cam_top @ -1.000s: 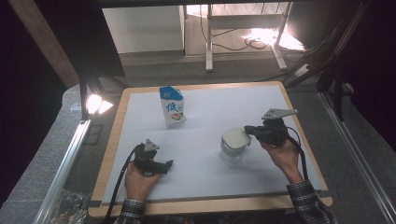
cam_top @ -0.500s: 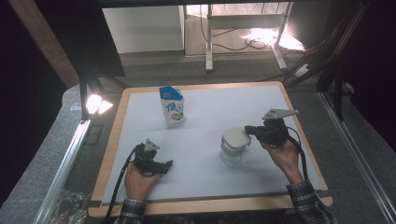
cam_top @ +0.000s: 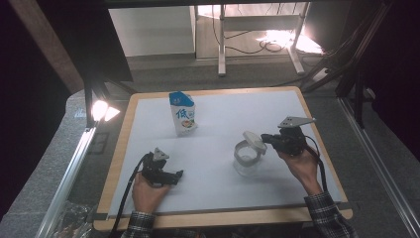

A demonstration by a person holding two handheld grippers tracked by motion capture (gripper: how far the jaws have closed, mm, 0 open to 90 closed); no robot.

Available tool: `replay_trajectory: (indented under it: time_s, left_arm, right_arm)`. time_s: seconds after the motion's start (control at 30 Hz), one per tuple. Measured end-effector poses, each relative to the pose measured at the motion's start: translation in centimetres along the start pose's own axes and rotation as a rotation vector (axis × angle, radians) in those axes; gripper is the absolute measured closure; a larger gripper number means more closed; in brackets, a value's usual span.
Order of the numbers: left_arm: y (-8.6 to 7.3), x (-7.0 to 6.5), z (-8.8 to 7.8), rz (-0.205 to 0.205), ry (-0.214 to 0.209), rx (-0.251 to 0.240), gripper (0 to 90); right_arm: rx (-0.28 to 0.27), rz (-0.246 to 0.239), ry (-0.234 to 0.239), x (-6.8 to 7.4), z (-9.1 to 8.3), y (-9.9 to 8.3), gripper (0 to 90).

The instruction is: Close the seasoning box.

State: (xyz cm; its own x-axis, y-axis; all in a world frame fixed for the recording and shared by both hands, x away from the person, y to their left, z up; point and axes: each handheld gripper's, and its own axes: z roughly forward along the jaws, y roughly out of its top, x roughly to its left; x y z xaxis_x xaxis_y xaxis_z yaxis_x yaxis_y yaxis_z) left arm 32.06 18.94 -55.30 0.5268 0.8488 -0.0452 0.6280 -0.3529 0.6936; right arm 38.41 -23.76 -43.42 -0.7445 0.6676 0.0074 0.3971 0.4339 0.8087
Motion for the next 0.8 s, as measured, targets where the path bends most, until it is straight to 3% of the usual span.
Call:
replay_trajectory:
  time_s: [0.43, 0.8]
  left_arm:
    - [0.0, 0.0, 0.0, 0.000, 0.001, 0.000, 1.9]
    - [0.0, 0.0, 0.0, -0.003, 0.000, 0.002, 1.9]
  right_arm:
    - [-0.006, 0.047, 0.034, -0.8, 0.5, -1.3, 89.6]
    - [-0.007, 0.062, 0.018, -1.4, 0.3, -2.4, 89.4]
